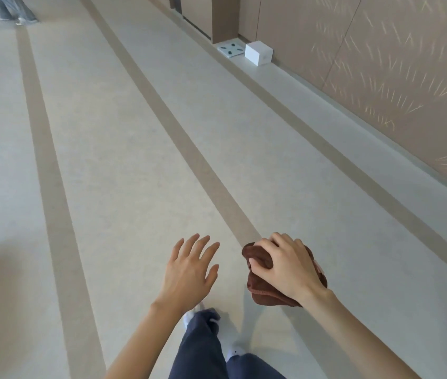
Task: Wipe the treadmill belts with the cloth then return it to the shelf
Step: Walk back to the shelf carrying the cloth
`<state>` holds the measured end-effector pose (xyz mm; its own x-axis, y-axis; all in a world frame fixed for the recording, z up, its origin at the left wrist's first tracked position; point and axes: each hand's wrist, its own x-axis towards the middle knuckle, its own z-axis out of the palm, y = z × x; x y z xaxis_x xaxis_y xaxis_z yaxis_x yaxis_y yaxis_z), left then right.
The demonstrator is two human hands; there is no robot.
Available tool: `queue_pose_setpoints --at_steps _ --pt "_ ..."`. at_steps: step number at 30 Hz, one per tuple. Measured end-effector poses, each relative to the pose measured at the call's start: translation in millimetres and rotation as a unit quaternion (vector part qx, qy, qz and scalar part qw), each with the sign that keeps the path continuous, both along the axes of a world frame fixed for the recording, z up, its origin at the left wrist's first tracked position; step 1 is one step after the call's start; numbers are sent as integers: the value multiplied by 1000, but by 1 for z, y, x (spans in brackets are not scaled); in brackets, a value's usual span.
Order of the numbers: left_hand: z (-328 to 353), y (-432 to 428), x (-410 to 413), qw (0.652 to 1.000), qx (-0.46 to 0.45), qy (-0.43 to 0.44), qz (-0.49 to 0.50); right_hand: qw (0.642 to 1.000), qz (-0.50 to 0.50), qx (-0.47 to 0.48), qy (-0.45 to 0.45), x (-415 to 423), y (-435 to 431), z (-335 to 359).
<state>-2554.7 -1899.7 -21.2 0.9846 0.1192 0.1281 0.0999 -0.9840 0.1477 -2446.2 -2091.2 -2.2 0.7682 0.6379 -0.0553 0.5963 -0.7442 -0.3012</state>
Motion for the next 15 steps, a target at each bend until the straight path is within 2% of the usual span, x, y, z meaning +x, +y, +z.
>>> queue_pose_setpoints --at_steps 7,15 --pt "-13 97 91 1000 11 7 10 1000 16 -16 7 99 88 -19" --pt "26 222 229 1000 17 -16 -14 999 -24 31 -27 233 215 24"
